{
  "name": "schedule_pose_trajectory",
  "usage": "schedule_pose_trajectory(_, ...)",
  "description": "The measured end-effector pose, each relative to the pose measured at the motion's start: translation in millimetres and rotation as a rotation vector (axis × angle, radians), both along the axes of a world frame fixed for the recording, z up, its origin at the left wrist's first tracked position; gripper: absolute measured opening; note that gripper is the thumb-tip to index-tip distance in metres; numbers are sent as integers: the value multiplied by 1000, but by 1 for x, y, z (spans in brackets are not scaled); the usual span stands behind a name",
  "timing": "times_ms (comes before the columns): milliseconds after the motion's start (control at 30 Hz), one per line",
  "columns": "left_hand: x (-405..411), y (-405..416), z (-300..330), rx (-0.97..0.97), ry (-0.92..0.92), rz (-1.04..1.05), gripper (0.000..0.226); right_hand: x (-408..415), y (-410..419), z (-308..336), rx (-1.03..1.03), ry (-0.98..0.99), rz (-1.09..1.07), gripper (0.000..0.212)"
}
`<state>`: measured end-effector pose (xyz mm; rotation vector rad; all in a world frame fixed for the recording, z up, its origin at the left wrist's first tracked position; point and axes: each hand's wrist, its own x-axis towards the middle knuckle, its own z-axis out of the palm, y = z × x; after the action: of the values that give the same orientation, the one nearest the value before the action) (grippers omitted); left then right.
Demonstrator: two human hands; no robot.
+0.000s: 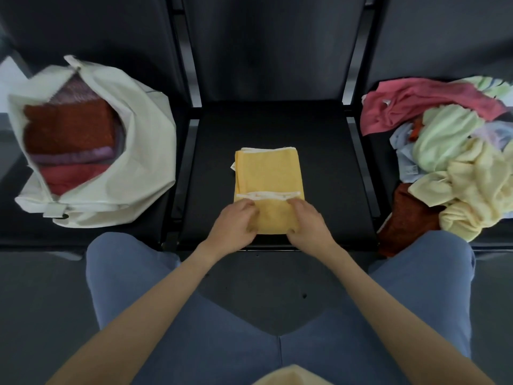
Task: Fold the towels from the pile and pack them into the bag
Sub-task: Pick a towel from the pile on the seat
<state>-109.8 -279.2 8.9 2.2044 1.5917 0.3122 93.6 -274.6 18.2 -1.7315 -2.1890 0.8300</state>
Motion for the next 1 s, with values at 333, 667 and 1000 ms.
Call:
schedule_pose_trajectory(333, -12, 5, -11, -44, 162, -131, 52, 10, 7, -27, 143, -422, 260, 69)
schedule_pose_trajectory(667, -12, -41, 29, -261, -310, 124, 8, 58, -12, 0, -153, 287, 26, 10)
schedule_pose_trajectory(1000, -1, -11, 20, -259, -794, 761, 26, 35, 9, 0, -351, 618, -326, 38)
